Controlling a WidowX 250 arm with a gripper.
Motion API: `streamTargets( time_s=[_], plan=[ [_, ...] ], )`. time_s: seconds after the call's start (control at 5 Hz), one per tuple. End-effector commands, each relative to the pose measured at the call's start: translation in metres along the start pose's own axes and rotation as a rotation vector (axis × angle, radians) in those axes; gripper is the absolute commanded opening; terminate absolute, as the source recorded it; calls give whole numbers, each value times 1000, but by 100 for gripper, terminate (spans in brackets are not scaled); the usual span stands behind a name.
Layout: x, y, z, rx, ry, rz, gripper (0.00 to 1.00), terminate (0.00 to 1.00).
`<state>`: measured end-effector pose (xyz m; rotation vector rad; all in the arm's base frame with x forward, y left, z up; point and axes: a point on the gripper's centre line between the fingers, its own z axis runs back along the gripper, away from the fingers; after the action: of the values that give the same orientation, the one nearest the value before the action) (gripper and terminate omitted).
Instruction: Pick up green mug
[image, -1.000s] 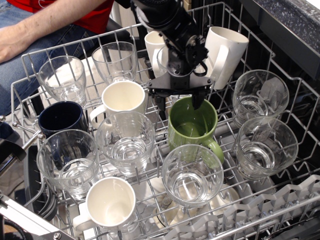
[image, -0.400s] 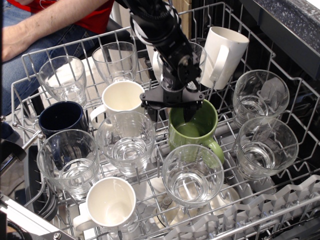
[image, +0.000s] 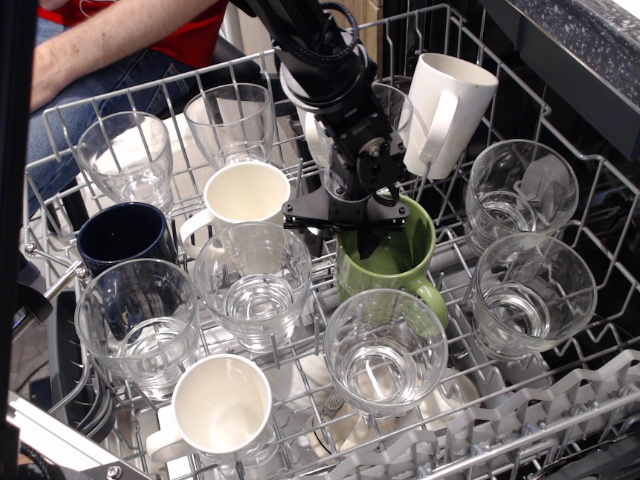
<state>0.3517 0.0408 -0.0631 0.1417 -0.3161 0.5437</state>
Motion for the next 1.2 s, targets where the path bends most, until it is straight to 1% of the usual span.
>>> streamTargets(
  time_s=[0.0, 0.2, 0.4, 0.6, 0.8, 1.0],
  plan=[
    [5, -1, 17, -49, 23, 12, 0, 0],
    [2, 1, 27, -89, 47, 18, 0, 0],
    [5, 2, 39, -123, 62, 31, 0, 0],
    [36, -7, 58, -157, 88, 66, 0, 0],
    [52, -12, 87, -180, 112, 70, 0, 0],
    [65, -9, 123, -169, 155, 67, 0, 0]
  ],
)
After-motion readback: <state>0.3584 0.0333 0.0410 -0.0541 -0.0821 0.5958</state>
